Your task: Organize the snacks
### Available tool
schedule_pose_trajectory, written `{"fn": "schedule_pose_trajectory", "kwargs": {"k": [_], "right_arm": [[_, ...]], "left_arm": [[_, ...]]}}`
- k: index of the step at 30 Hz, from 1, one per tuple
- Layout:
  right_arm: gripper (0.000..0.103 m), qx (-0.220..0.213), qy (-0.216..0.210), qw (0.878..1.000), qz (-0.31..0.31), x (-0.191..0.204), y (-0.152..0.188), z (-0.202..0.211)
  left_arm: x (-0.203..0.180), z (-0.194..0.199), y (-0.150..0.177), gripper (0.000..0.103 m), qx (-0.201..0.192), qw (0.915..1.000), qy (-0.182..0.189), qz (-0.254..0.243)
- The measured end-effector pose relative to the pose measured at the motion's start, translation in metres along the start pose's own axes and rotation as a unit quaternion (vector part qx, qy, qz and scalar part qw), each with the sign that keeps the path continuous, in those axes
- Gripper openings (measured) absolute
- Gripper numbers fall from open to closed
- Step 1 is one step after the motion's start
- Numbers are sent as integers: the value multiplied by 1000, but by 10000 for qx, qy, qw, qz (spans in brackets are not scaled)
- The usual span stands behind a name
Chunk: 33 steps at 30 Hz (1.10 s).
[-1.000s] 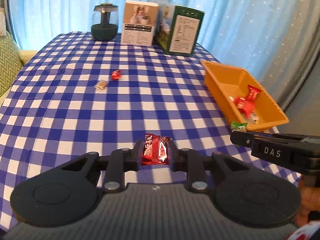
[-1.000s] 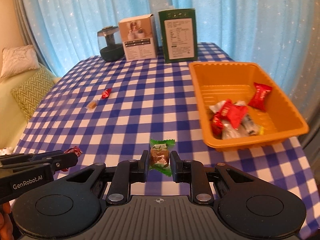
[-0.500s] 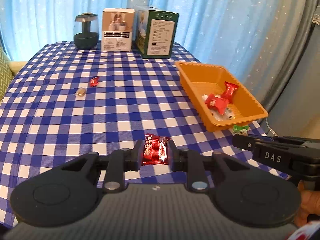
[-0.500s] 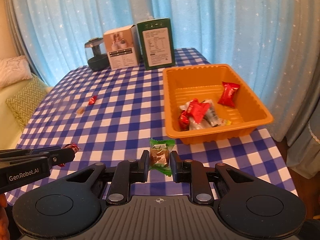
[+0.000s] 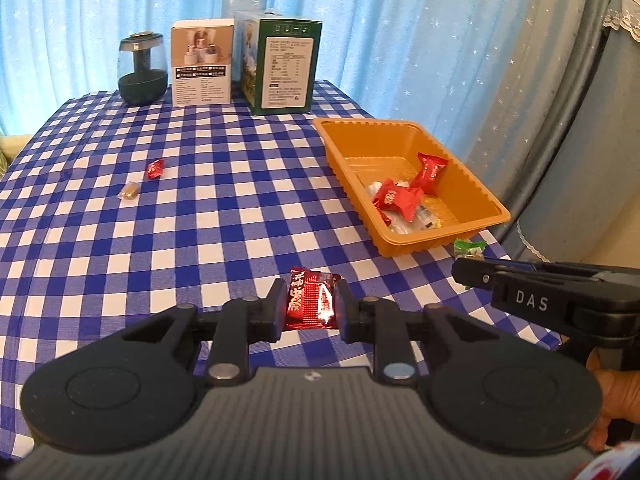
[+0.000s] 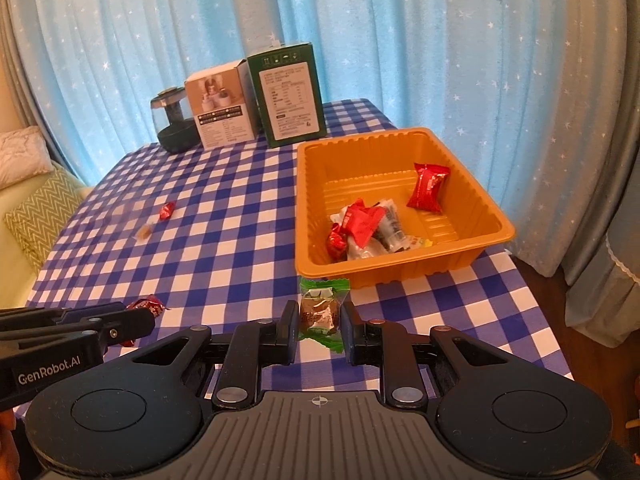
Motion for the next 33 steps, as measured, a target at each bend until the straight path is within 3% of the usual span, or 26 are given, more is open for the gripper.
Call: {"fn": "schedule_pose_trajectory", "kwargs": {"k": [15,33], "right_arm": [[22,-182,227,9995,-159,-23,-12,8],[22,-404,511,9977,-208,-77,-50,-7]], "left_arm": [[-31,-14,-10,22,-20,9996,239,-119],[-83,-63,-46,22,-106,9978,593,-283]]}}
Point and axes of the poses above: each gripper's, at about its wrist camera, not at the fingertips, and z roughly against the way its jaws point, x to its left, y to its underside, the point moved 10 cm from there along -z, roughly the way its jaws point, and after that the axes turned 13 degrees about -x, right-handed, at the moved point
